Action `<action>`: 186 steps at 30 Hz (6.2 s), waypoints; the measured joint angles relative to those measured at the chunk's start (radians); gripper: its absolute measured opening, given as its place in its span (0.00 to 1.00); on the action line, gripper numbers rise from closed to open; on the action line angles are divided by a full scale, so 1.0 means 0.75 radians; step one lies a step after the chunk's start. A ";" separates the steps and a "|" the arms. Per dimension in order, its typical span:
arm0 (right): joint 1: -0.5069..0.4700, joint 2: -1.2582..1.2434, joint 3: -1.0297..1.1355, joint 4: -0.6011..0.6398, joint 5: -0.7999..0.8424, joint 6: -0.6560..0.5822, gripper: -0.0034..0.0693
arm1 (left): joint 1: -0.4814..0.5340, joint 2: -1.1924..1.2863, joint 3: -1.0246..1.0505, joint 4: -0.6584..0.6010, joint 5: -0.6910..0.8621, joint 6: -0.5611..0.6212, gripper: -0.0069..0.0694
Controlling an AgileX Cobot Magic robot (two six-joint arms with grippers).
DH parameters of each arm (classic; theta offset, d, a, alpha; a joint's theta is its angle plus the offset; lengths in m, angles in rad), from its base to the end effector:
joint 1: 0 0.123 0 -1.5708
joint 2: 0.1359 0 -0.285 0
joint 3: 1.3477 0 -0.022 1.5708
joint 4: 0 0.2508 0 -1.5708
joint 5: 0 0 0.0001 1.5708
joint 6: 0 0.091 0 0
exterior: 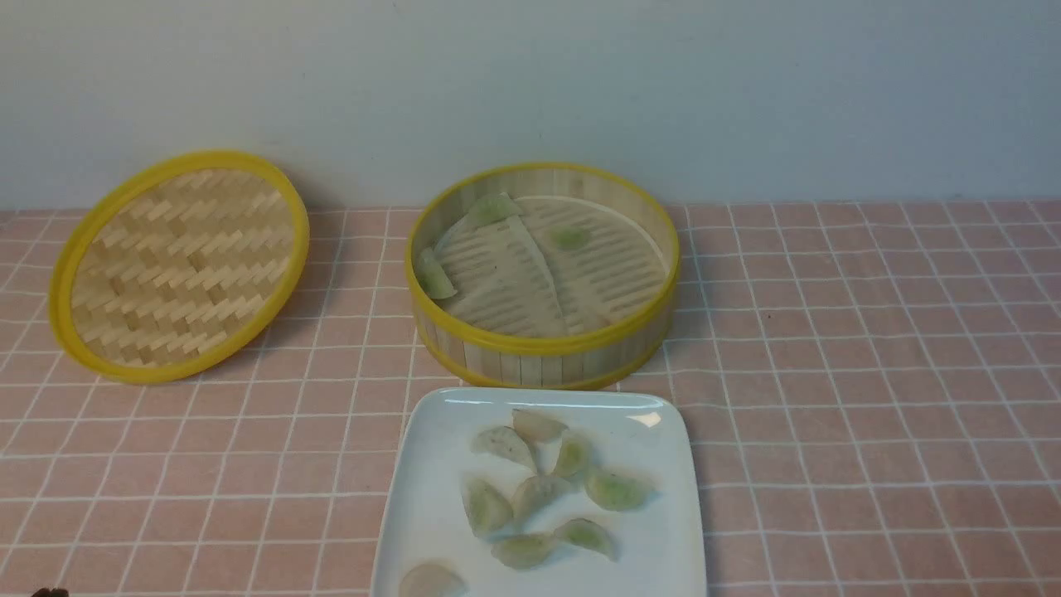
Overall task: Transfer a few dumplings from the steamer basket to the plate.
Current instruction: Use the left arm to grab a dumpling from the steamer, then use the left arm to put the dumpling into the plate, then use the right arm to grab a dumpling from inside the steamer
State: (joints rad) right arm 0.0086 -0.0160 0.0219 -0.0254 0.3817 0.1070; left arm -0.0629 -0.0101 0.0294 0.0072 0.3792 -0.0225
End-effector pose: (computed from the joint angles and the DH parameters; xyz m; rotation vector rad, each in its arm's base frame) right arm 0.0521 -0.0004 0.1724 0.0765 1.8699 0.0546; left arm 0.0525 -0.0031 0.1698 0.0425 1.8819 -0.0515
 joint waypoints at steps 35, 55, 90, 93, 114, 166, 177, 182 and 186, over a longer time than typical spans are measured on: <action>0.000 0.000 0.000 0.000 0.000 0.000 0.03 | 0.000 0.000 -0.001 -0.179 -0.876 -0.409 0.08; 0.000 0.000 0.009 0.048 -0.073 0.031 0.03 | -0.196 1.677 -1.601 -0.081 0.842 0.001 0.08; 0.017 0.822 -0.927 0.434 0.743 -0.199 0.03 | -0.444 2.934 -2.432 0.191 0.491 0.323 0.68; 0.017 0.823 -0.927 0.483 0.741 -0.245 0.03 | -0.444 2.967 -2.432 0.234 0.458 0.320 0.69; 0.017 0.823 -0.934 0.657 0.740 -0.384 0.03 | -0.448 3.020 -2.518 0.284 0.594 0.197 0.19; 0.017 0.936 -0.997 0.722 0.742 -0.483 0.03 | -0.572 2.515 -1.806 -0.323 0.953 0.244 0.44; 0.110 1.591 -1.570 0.960 0.971 -0.816 0.03 | -0.567 2.463 -1.973 -0.255 1.067 0.206 0.33; 0.269 1.967 -1.858 0.845 0.972 -0.819 0.03 | -0.520 2.243 -1.985 -0.281 1.107 0.195 0.10; 0.355 2.266 -2.151 0.749 0.972 -0.819 0.05 | -0.504 2.029 -1.985 -0.325 1.130 0.193 0.08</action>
State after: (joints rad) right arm 0.2749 1.6837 -1.5914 0.5367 1.1106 -0.5069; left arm -0.4408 1.5117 -1.4590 -0.2366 1.2269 0.1222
